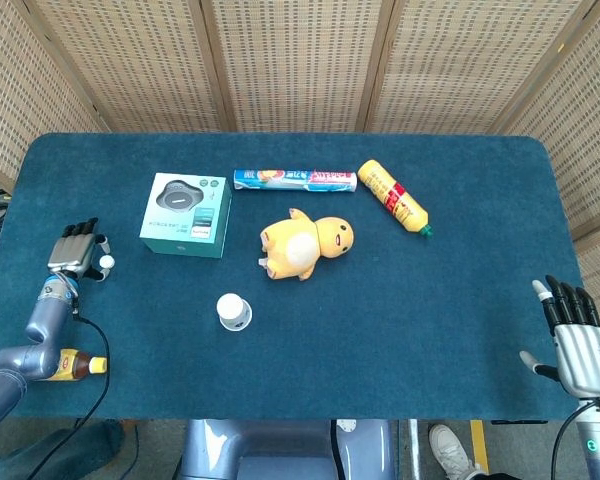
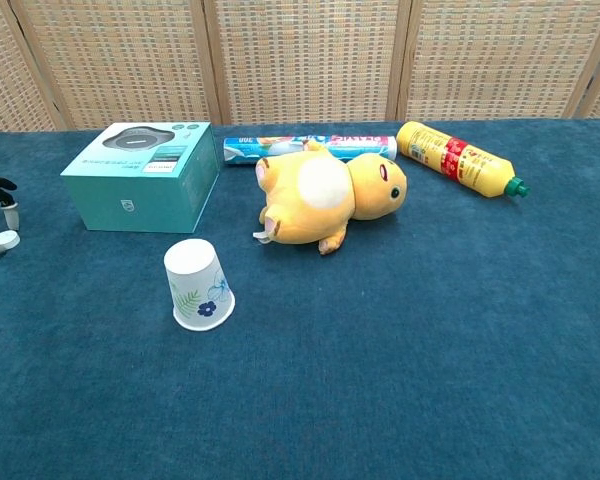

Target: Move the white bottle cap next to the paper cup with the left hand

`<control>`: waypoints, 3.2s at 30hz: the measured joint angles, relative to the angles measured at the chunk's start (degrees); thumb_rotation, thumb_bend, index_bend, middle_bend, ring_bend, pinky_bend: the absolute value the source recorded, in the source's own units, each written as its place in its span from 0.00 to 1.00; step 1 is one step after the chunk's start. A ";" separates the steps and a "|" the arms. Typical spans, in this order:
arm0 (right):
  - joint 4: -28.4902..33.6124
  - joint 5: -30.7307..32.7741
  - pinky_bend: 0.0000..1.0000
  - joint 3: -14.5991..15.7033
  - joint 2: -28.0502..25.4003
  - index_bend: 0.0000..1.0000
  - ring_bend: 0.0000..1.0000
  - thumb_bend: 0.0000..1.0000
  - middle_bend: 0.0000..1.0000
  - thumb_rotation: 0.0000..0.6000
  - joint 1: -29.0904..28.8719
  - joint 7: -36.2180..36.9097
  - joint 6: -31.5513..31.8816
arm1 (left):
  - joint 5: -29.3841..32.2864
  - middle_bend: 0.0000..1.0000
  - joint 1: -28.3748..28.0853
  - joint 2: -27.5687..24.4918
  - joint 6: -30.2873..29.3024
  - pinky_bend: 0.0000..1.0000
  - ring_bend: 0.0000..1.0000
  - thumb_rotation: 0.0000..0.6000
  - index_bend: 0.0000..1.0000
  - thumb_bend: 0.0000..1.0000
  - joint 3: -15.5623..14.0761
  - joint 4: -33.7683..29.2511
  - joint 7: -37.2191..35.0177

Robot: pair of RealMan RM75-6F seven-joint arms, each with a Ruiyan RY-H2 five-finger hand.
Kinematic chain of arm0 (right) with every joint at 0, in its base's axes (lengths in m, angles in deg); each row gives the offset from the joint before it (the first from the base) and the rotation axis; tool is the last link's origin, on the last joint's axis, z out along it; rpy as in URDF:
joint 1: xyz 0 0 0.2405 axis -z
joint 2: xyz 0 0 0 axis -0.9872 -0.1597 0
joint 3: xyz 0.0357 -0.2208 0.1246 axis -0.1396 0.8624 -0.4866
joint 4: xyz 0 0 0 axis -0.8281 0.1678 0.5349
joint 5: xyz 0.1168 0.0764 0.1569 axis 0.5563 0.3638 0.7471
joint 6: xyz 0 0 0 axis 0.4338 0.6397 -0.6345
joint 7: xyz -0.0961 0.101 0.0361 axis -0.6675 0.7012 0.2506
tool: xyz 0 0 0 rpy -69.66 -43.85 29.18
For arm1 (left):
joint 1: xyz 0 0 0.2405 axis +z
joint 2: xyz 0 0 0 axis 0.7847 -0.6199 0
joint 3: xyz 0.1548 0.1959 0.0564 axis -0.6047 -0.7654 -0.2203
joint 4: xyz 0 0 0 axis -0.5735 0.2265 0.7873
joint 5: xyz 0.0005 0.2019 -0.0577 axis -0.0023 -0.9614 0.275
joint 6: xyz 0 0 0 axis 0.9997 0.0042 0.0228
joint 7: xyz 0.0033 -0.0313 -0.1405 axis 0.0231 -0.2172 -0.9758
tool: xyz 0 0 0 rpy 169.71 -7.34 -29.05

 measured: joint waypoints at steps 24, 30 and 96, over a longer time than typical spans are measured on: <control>0.04 0.26 0.00 0.25 0.03 0.05 0.00 0.00 0.00 1.00 -0.24 0.30 -0.57 | -1.26 0.00 1.40 -4.30 -3.76 0.00 0.00 1.00 0.56 0.31 0.43 -6.94 -0.63; 0.15 0.20 0.00 0.30 0.02 0.05 0.00 0.00 0.00 1.00 -0.23 0.17 -0.48 | -5.92 0.00 3.26 -9.71 -11.55 0.00 0.00 1.00 0.55 0.31 -0.28 -17.27 -2.35; -0.69 1.99 0.00 -0.37 0.11 0.05 0.00 0.00 0.00 1.00 0.13 0.24 -0.06 | -35.47 0.00 -7.90 -5.28 -15.73 0.00 0.00 1.00 0.59 0.30 -14.44 -43.09 24.64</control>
